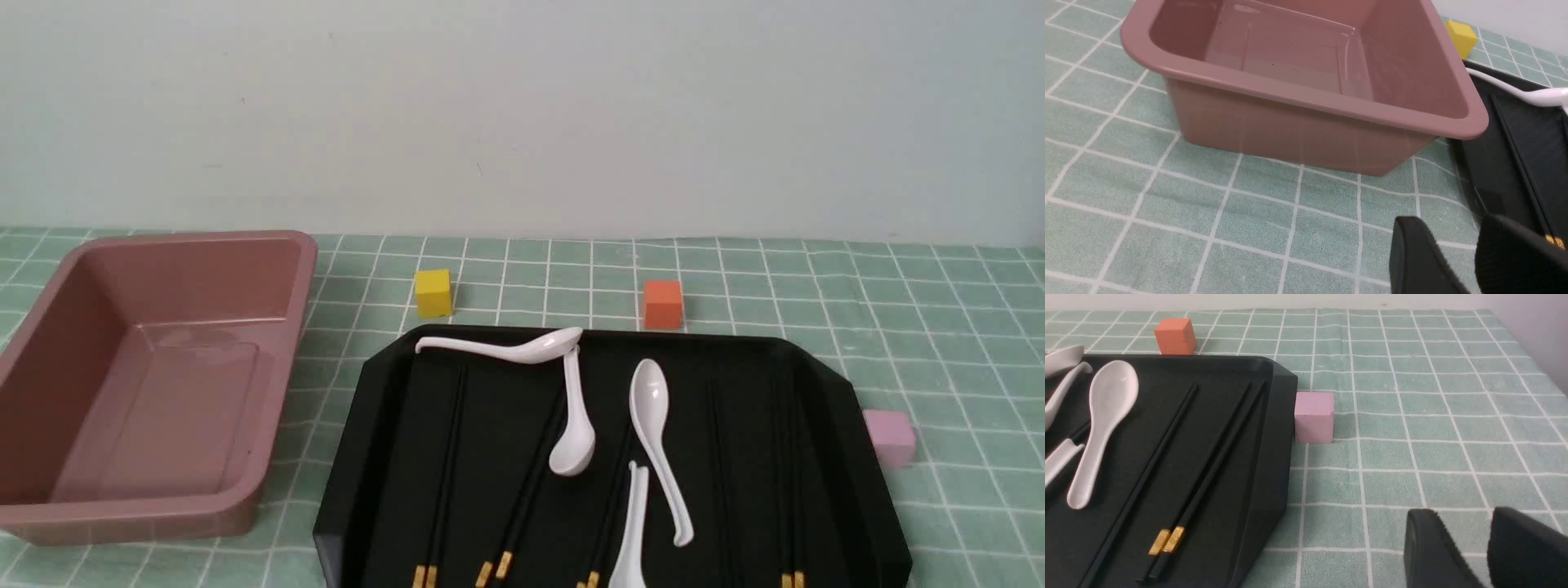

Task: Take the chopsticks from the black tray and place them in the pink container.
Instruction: 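Reach over to the black tray and grasp a pair of chopsticks with the left gripper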

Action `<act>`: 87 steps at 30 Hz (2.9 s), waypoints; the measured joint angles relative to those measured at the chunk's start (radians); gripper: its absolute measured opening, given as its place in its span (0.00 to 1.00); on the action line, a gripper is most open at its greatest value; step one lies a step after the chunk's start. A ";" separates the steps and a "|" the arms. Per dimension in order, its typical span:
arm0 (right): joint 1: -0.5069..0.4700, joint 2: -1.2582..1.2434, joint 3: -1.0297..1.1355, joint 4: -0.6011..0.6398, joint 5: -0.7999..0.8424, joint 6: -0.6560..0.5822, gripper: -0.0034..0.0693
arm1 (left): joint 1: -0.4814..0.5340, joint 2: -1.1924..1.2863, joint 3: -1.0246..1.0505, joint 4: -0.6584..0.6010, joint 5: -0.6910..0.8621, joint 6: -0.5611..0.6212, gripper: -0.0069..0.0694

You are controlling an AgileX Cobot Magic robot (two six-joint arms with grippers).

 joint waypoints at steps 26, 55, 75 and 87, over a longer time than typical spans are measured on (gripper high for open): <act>0.000 0.000 0.000 0.000 0.000 0.000 0.38 | 0.000 0.000 0.000 0.000 0.000 0.000 0.40; 0.000 0.000 0.000 0.001 0.000 0.000 0.38 | 0.000 0.000 0.000 -0.218 -0.027 -0.161 0.40; 0.000 0.000 0.000 0.001 0.000 0.000 0.38 | 0.000 0.000 0.000 -1.060 -0.204 -0.446 0.40; 0.000 0.000 0.000 0.001 0.000 0.000 0.38 | 0.000 0.152 -0.384 -1.196 -0.301 0.204 0.14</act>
